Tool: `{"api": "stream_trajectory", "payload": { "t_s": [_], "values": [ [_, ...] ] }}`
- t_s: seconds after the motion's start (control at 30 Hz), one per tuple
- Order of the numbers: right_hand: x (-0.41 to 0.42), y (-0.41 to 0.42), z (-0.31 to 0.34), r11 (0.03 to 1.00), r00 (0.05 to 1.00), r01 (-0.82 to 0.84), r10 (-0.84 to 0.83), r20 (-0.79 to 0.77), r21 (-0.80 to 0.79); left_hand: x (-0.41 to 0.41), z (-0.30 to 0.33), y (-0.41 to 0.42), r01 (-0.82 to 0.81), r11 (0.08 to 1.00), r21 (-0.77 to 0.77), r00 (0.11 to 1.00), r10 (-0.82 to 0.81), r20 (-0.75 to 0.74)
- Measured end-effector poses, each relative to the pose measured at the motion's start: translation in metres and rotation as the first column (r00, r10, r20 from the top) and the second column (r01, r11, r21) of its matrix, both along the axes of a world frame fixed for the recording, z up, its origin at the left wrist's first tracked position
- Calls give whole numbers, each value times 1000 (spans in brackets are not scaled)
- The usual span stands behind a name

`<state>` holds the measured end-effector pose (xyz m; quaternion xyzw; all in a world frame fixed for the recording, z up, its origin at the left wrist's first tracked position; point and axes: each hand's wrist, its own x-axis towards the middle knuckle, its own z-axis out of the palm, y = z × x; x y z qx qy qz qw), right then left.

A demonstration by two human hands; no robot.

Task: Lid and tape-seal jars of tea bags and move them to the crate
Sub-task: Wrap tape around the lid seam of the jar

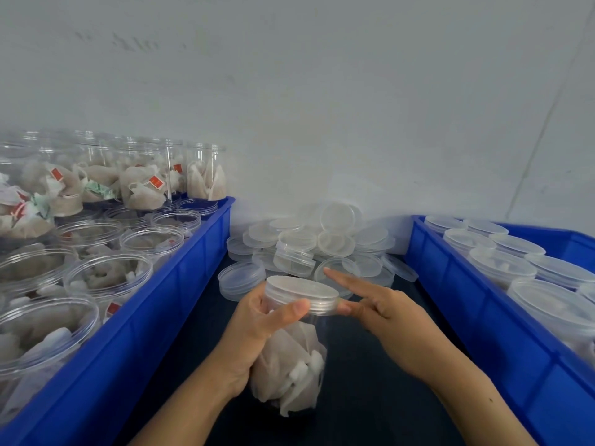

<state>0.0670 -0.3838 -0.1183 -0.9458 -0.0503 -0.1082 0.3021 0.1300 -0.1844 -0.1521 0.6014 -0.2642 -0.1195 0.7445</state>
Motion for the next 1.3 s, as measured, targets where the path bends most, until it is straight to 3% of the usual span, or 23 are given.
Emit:
{"api": "stream_trajectory", "payload": {
  "t_s": [0.33, 0.43, 0.53, 0.6, 0.7, 0.77, 0.83, 1.0, 1.1, 1.3],
  "values": [
    [-3, 14, 1, 999, 999, 41, -42, 14, 20, 1, 1, 5, 159, 986, -47, 987, -160, -8],
    [-4, 15, 3, 998, 998, 65, -65, 5, 16, 4, -2, 10, 184, 980, -80, 977, -191, -91],
    [-4, 14, 4, 994, 994, 111, -111, -15, 19, 4, -2, 5, 61, 996, -59, 988, -69, -135],
    [-4, 14, 4, 988, 988, 152, -152, -9, 3, 3, -2, -4, -105, 992, -72, 987, 95, -132],
    [-6, 21, 3, 983, 983, 183, -183, 17, -20, -3, -2, -15, -473, 881, 2, 879, 471, 77],
    [-8, 27, 3, 977, 978, 206, -204, 50, -48, -7, -1, -17, -591, 806, 36, 797, 576, 180],
    [-10, 32, 3, 966, 968, 246, -241, 75, -78, -11, -2, -17, -606, 793, 55, 786, 587, 196],
    [-13, 40, 5, 944, 952, 305, -297, 81, -125, -21, -3, -17, -498, 853, 159, 855, 451, 256],
    [-14, 43, 7, 943, 952, 305, -297, 81, -133, -26, 0, -20, -510, 821, 256, 846, 425, 323],
    [-17, 46, 7, 954, 966, 249, -233, 111, -168, -26, 4, -22, -539, 797, 271, 840, 484, 247]
  ]
}}
